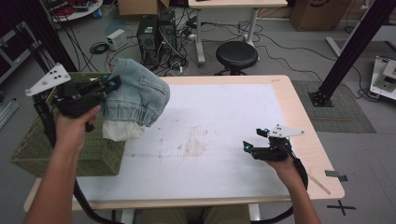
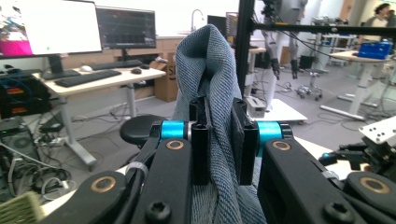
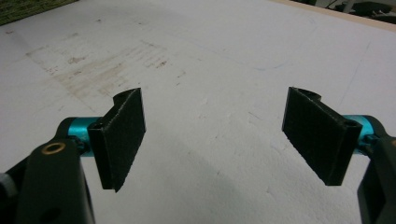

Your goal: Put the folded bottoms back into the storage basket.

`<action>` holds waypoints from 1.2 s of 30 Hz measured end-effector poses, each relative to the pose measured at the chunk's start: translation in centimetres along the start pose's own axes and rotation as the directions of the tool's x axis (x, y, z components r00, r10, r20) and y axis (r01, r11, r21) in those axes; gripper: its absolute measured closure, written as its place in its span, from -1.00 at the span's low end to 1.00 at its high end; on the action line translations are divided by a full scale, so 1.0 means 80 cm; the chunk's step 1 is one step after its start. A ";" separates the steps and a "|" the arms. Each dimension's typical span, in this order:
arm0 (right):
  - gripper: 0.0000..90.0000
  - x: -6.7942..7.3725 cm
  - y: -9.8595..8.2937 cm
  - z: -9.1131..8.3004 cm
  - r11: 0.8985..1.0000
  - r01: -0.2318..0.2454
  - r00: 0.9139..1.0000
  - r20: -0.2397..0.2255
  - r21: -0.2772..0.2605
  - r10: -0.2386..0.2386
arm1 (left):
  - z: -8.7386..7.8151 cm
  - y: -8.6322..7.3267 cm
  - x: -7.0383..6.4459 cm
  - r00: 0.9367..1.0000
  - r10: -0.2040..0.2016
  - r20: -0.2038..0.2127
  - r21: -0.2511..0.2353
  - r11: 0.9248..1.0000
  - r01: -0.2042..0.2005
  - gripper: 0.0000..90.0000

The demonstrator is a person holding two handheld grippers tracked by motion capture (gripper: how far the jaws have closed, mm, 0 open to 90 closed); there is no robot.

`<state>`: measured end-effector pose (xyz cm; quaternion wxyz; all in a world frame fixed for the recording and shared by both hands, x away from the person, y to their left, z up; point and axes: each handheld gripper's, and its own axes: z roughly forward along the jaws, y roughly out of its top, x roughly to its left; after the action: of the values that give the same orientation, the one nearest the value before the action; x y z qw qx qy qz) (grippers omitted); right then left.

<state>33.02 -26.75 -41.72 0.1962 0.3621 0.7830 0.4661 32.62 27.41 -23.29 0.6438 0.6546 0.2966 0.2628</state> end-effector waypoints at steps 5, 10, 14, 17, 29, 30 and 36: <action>-0.51 0.001 0.000 0.000 1.000 -0.001 1.000 -0.001 0.003 0.001 | -0.023 0.009 0.013 0.999 0.001 -0.033 -0.010 1.000 -0.002 0.80; -0.51 0.001 0.001 0.001 1.000 0.003 1.000 -0.002 0.000 -0.003 | -0.046 0.013 0.025 0.997 -0.003 -0.071 -0.019 1.000 0.001 0.80; -0.51 0.002 0.001 0.002 1.000 0.001 1.000 -0.002 0.004 -0.001 | -0.064 0.015 0.034 0.995 -0.001 -0.099 -0.023 1.000 -0.001 0.80; -0.51 0.003 0.002 0.004 1.000 0.007 1.000 -0.002 0.006 -0.007 | -0.076 0.016 0.040 0.993 -0.006 -0.121 -0.026 1.000 0.002 0.80; -0.51 0.004 0.002 0.005 1.000 0.014 1.000 -0.001 0.013 -0.014 | -0.131 -0.006 0.084 0.961 -0.112 -0.254 -0.052 0.993 0.102 0.79; -0.51 0.005 0.002 0.005 1.000 0.012 1.000 -0.001 0.016 -0.012 | -0.139 -0.019 0.098 0.927 -0.143 -0.345 -0.064 0.990 0.129 0.55; -0.51 0.008 0.002 0.007 1.000 0.018 1.000 -0.006 0.019 -0.018 | -0.150 -0.037 0.111 0.892 -0.174 -0.418 -0.045 0.984 0.171 0.04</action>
<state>33.05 -25.91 -41.80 0.1947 0.3554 0.7913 0.4578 29.83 42.06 -26.20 0.5880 0.5514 0.4841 0.3402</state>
